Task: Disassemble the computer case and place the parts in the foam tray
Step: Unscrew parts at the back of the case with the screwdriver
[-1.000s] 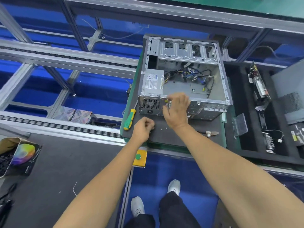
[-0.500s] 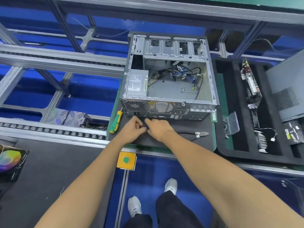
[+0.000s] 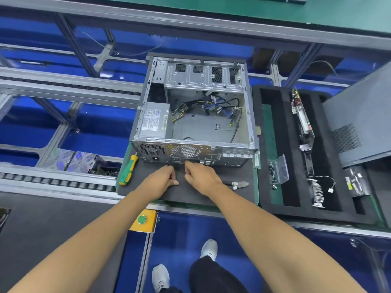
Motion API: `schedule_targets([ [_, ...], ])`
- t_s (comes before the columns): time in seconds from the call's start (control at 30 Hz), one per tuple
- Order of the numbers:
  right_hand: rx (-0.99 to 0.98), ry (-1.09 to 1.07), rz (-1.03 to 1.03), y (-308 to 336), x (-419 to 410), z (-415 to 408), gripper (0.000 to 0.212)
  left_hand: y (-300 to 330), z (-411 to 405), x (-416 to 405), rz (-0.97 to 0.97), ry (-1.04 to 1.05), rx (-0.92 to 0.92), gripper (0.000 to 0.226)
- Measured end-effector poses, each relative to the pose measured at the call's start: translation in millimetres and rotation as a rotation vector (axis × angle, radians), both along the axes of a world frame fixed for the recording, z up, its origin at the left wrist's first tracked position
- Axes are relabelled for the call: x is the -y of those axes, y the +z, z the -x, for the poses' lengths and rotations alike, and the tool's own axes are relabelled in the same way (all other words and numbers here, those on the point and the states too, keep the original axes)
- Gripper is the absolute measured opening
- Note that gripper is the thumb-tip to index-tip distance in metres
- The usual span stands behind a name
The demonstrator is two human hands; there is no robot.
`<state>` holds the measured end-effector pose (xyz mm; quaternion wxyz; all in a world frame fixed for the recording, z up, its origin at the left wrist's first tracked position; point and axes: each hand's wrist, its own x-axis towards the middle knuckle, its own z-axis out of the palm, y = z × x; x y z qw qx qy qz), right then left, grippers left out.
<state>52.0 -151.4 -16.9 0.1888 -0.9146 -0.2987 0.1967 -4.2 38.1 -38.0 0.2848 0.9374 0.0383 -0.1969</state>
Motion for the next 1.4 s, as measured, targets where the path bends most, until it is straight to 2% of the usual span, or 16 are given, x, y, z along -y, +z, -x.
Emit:
schedule_targets([
  [0.07, -0.024, -0.006, -0.066, 1, 5, 1, 0.005, 6, -2, 9, 0.020, 0.083, 0.012, 0.025],
  [0.1, -0.034, -0.015, -0.113, 1, 9, 1, 0.006, 9, -3, 18, 0.095, 0.145, 0.016, 0.028],
  [0.2, -0.011, -0.052, -0.257, 5, 25, 3, 0.006, 20, -5, 56, 0.530, 0.437, -0.137, 0.034],
  [0.3, 0.171, 0.009, -0.336, 9, 48, 2, 0.009, 26, -12, 100, 0.905, 0.661, -0.295, 0.036],
  [0.43, 0.322, 0.074, -0.267, 15, 90, -10, 0.008, 34, -28, 152, 1.076, 0.801, -0.365, 0.038],
  [0.6, 0.363, 0.051, -0.188, 22, 144, -25, 0.011, 43, -51, 210, 1.128, 0.892, -0.419, 0.031],
  [0.8, 0.399, 0.033, -0.187, 17, 212, -33, 0.017, 44, -64, 269, 1.134, 0.855, -0.484, 0.027],
  [0.9, 0.355, -0.242, -0.275, 8, 245, -31, 0.023, 47, -76, 293, 1.097, 0.812, -0.517, 0.032],
  [1.0, 0.325, -0.565, -0.339, 3, 268, -40, 0.013, 54, -97, 319, 1.078, 0.738, -0.508, 0.032],
  [1.2, 0.274, -0.648, -0.263, -4, 287, -61, 0.012, 46, -143, 353, 0.883, 0.732, -0.416, 0.040],
  [1.3, 0.276, -0.675, -0.264, -8, 288, -65, 0.013, 44, -153, 358, 0.761, 0.647, -0.425, 0.048],
  [1.4, 0.285, -0.693, -0.263, -11, 288, -66, 0.013, 51, -158, 360, 0.623, 0.521, -0.457, 0.066],
])
